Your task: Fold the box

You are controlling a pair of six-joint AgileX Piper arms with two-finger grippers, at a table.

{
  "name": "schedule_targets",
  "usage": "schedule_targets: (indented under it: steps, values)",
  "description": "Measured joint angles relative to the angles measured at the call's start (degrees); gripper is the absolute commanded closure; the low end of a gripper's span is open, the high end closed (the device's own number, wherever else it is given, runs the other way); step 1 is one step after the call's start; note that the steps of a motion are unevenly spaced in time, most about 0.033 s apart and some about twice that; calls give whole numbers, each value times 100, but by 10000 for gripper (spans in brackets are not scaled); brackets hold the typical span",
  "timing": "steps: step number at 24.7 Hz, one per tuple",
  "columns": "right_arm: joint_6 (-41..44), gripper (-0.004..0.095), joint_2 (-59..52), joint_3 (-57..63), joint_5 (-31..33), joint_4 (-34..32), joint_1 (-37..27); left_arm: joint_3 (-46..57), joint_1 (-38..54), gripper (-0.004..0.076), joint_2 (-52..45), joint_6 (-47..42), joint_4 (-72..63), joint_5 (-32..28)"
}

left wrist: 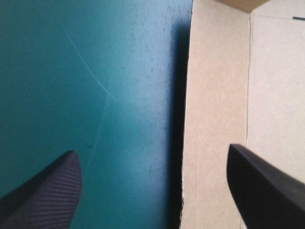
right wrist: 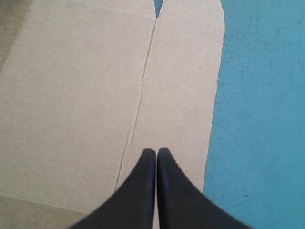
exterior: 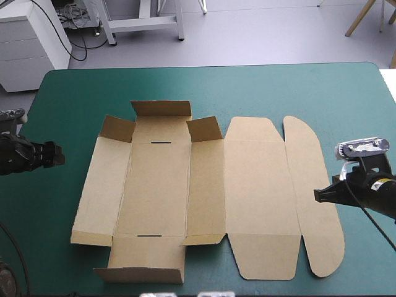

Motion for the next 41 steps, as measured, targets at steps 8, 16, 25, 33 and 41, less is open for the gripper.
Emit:
schedule_targets:
  steps: [8,16,25,33,41]
  values:
    - [-6,922,0,0,0,0,0,895,0,132,380,245,-286,-36]
    - [-17,922,0,0,0,0,0,1823,0,132,652,717,-562,-125]
    - [-22,922,0,0,0,4,0,2207,-407,152,822,1021,-1134,-206]
    - [-22,922,0,0,0,4,0,2207,-799,171,822,933,-1307,-206]
    - [-22,922,0,0,0,4,0,2207,-799,298,822,891,-1261,-211]
